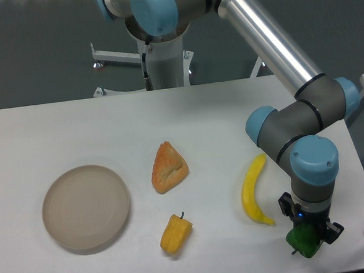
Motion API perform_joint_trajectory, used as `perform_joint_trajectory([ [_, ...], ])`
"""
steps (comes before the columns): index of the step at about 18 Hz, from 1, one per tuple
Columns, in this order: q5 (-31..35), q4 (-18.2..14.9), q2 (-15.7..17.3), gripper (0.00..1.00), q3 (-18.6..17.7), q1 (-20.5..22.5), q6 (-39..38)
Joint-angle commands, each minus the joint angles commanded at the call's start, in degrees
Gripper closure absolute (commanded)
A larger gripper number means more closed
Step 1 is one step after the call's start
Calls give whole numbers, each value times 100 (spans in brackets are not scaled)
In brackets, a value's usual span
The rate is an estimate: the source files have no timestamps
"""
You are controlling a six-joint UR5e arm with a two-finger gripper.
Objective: Place the green pepper on the plate
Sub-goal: 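Lift the green pepper with the gripper off the table, then carry the green pepper past the orange wedge over the beige plate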
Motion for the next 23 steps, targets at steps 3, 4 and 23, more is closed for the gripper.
perform_joint_trajectory([
  [3, -9, -17, 44, 70, -35, -70, 9],
  [4, -9, -78, 61, 70, -35, -70, 9],
  [23, -923, -1222, 1942, 70, -1704, -667, -841],
])
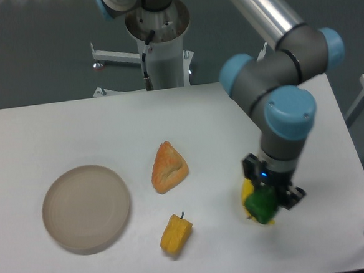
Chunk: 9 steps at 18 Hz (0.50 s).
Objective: Place the green pepper on the plate
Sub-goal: 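Carry the green pepper past the orange wedge over the beige plate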
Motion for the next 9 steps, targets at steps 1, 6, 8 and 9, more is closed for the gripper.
perform_joint_trajectory([
  [1, -17, 0, 105, 70, -158, -88, -246],
  [6, -570, 35, 282, 70, -502, -703, -1863],
  [8, -633, 61, 273, 71, -625, -1037, -2408],
  [9, -624, 123, 273, 71, -660, -1169, -2689],
])
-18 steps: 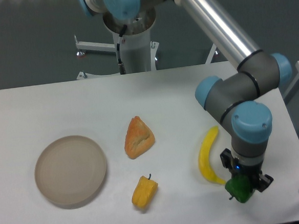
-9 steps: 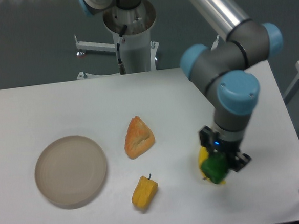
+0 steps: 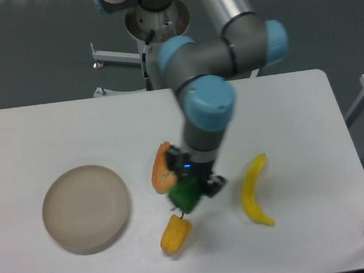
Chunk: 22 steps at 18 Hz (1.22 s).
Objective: Place the green pepper on the plate
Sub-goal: 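Carry the green pepper past the orange wedge over the beige plate, then lower the green pepper onto the plate and hold it there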
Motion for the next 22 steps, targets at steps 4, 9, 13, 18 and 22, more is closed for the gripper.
perform_joint_trajectory([
  [4, -9, 325, -9, 71, -246, -440, -853],
  [9, 0, 746, -61, 71, -650, -844, -1900],
  [13, 18, 1011, -193, 71, -800, -1091, -2313],
  [18, 26, 1038, -220, 71, -932, -1118, -2393],
  [22, 26, 1064, -290, 71, -958, -1126, -2376],
])
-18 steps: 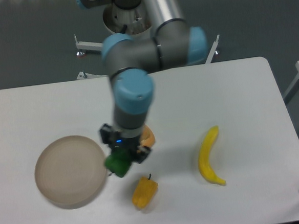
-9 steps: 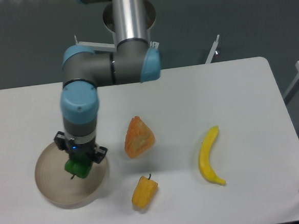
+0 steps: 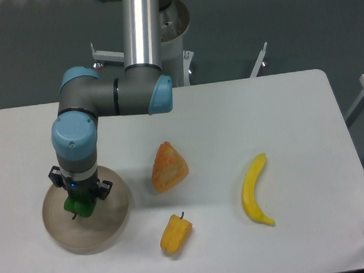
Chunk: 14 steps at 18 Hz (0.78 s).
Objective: Place the green pepper on the plate
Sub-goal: 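Lower the green pepper onto the plate and hold it there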
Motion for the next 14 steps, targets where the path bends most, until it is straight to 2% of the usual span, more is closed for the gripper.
perform_joint_trajectory([
  [3, -17, 254, -62, 71, -44, -26, -26],
  [14, -18, 361, -106, 70, -70, -35, 9],
])
